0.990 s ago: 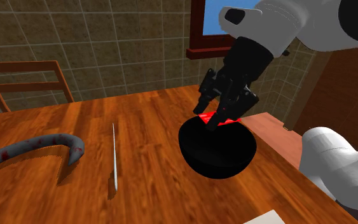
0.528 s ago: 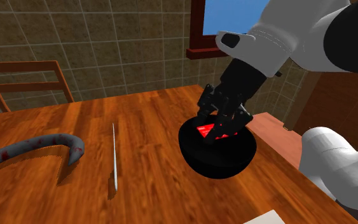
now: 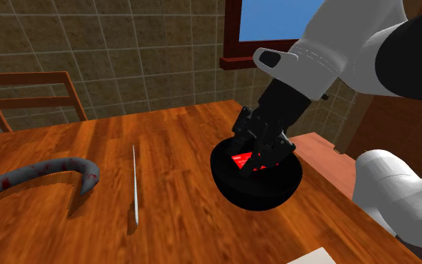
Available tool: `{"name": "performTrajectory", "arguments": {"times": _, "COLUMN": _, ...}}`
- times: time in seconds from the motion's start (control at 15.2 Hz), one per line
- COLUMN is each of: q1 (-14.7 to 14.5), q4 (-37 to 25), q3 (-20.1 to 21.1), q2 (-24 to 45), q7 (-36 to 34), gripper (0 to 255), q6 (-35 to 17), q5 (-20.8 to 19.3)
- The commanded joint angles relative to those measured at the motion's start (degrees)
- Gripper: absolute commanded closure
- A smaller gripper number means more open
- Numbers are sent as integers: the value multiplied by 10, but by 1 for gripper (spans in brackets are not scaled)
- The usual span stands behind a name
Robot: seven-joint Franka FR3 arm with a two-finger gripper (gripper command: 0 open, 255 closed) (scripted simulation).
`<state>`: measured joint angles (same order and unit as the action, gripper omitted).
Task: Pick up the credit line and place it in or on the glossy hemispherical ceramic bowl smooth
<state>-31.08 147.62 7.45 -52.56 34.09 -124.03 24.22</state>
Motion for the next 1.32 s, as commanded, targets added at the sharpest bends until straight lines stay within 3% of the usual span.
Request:
{"name": "performTrajectory", "arguments": {"times": 0.0, "q1": 0, "q4": 0, "q3": 0, "q2": 0, "q7": 0, "gripper": 255, "q6": 0, "q5": 0}}
{"name": "performTrajectory", "arguments": {"times": 0.07, "q1": 0, "q4": 0, "q3": 0, "q2": 0, "q7": 0, "gripper": 255, "q6": 0, "q5": 0}}
{"name": "performTrajectory", "arguments": {"times": 0.13, "q1": 0, "q4": 0, "q3": 0, "q2": 0, "q7": 0, "gripper": 0, "q6": 0, "q5": 0}}
{"name": "performTrajectory", "arguments": {"times": 0.46, "q1": 0, "q4": 0, "q3": 0, "q2": 0, "q7": 0, "gripper": 0, "q6": 0, "q5": 0}}
{"name": "performTrajectory", "arguments": {"times": 0.73, "q1": 9, "q4": -44, "q3": -24, "q2": -33, "q7": -7, "gripper": 0, "q6": 81, "q5": -22}}
{"name": "performTrajectory", "arguments": {"times": 1.25, "q1": 9, "q4": -44, "q3": -24, "q2": -33, "q7": -8, "gripper": 0, "q6": 81, "q5": -22}}
